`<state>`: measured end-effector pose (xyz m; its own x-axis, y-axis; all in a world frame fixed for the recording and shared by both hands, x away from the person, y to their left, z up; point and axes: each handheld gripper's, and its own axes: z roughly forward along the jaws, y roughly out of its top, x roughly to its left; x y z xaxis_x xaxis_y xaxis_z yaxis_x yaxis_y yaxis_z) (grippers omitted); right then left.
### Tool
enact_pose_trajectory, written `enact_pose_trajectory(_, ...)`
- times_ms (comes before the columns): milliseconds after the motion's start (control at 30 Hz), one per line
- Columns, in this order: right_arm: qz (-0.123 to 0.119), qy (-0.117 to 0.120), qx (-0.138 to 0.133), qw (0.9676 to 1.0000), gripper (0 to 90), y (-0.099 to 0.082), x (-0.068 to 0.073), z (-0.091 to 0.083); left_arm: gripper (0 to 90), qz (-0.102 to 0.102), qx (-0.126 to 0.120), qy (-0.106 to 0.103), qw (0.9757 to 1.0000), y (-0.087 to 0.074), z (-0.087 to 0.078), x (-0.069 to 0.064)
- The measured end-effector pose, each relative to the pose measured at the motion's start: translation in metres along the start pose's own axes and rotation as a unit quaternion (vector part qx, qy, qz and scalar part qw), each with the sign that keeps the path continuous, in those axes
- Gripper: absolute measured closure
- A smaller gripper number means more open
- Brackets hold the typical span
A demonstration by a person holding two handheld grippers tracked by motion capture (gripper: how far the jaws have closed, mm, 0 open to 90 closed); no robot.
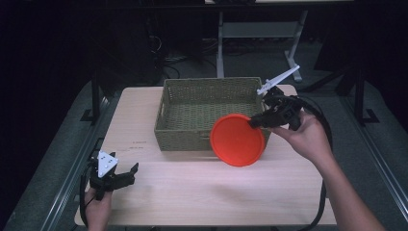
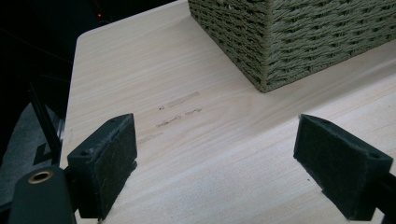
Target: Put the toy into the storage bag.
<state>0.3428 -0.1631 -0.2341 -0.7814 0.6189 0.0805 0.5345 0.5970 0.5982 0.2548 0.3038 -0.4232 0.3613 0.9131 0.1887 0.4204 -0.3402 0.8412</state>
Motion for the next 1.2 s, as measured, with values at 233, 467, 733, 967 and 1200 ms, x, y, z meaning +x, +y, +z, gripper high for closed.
enact_pose_trajectory(233,-0.008,-0.017,0.009,0.9998,82.1,0.022,-0.002,-0.011,12.8,-0.002,0.001,0.001,1.0000,0.000,0.000,0.000)
enact_pose_trajectory(467,-0.008,-0.028,0.016,0.9994,82.1,0.043,-0.008,-0.017,12.9,-0.003,0.000,0.001,1.0000,0.000,0.000,0.000)
enact_pose_trajectory(733,0.002,-0.038,0.025,0.9989,82.0,0.067,-0.021,-0.015,12.9,0.000,0.001,0.000,1.0000,0.000,-0.001,0.002)
enact_pose_trajectory(967,0.011,-0.044,0.025,0.9987,82.0,0.082,-0.030,-0.010,12.9,-0.006,-0.002,0.001,1.0000,-0.001,-0.001,0.002)
enact_pose_trajectory(1200,0.028,-0.049,0.019,0.9982,82.0,0.094,-0.042,-0.004,12.9,-0.005,-0.002,-0.001,1.0000,0.000,0.000,0.002)
